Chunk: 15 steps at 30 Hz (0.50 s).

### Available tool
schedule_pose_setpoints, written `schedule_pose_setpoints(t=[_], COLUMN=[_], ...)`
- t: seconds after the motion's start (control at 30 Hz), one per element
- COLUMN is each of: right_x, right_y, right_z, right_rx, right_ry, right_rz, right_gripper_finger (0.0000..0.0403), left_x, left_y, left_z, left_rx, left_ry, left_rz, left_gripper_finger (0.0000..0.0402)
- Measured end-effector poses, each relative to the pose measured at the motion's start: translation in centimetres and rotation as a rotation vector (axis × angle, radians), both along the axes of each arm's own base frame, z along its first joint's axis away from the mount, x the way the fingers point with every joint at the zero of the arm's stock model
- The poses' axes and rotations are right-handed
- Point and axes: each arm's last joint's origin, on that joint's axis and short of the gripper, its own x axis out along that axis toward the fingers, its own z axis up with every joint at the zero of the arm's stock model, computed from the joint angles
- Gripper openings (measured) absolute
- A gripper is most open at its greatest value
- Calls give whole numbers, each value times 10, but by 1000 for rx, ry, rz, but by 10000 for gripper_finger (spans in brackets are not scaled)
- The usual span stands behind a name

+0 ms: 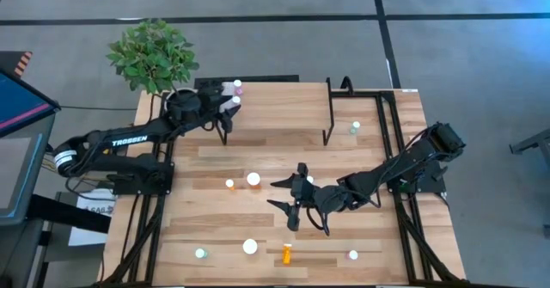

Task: Pick and place medicine bottles onto shelf by color
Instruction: Put the pink pill bottle on the shelf aligned with the other pink pill bottles

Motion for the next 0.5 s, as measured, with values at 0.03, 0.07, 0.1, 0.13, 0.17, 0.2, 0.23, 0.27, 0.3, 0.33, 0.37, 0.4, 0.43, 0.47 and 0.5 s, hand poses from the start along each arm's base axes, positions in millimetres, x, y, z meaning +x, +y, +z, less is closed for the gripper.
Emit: schedule_pose_setpoints(t=[0.03, 0.07, 0.1, 0.13, 0.17, 0.2, 0.23, 0.27, 0.3, 0.33, 0.37, 0.4, 0.43, 0.47, 0.5], right_x=[0, 0, 0, 0, 0, 0, 0, 0, 0, 0, 0, 0, 0, -1, -1], right_y=[0, 0, 0, 0, 0, 0, 0, 0, 0, 0, 0, 0, 0, 0, 0], right_z=[0, 0, 0, 0, 0, 0, 0, 0, 0, 0, 0, -1, -2, -2, -3], right_rx=[0, 0, 0, 0, 0, 0, 0, 0, 0, -1, -4, -8, -13, -19, -25], right_ry=[0, 0, 0, 0, 0, 0, 0, 0, 0, 1, 4, 9, 15, 20, 26], right_rz=[0, 0, 0, 0, 0, 0, 0, 0, 0, 0, 0, -2, -11, -22, -32], right_gripper_finger=[254, 254, 254, 254, 254, 254, 254, 254, 254, 254, 254, 254, 254, 254, 254], left_x=[-1, -2, -3, -5, -6, -7, -8, -9, -11, -13, -15, -18, -20, -23, -26], left_y=[-1, -2, -2, -3, -4, -5, -6, -7, -8, -10, -12, -15, -18, -21, -25], left_z=[2, 3, 6, 7, 9, 11, 13, 15, 18, 20, 23, 25, 26, 28, 30], left_rx=[4, 10, 17, 24, 30, 34, 38, 42, 47, 52, 52, 52, 50, 51, 51], left_ry=[-2, -8, -17, -24, -30, -38, -47, -57, -65, -72, -77, -80, -77, -71, -71], left_rz=[-1, -1, -1, -2, -7, -13, -20, -25, -28, -31, -43, -59, -71, -84, -96], left_gripper_finger=[241, 242, 242, 242, 243, 243, 243, 243, 243, 243, 243, 243, 243, 243, 243])
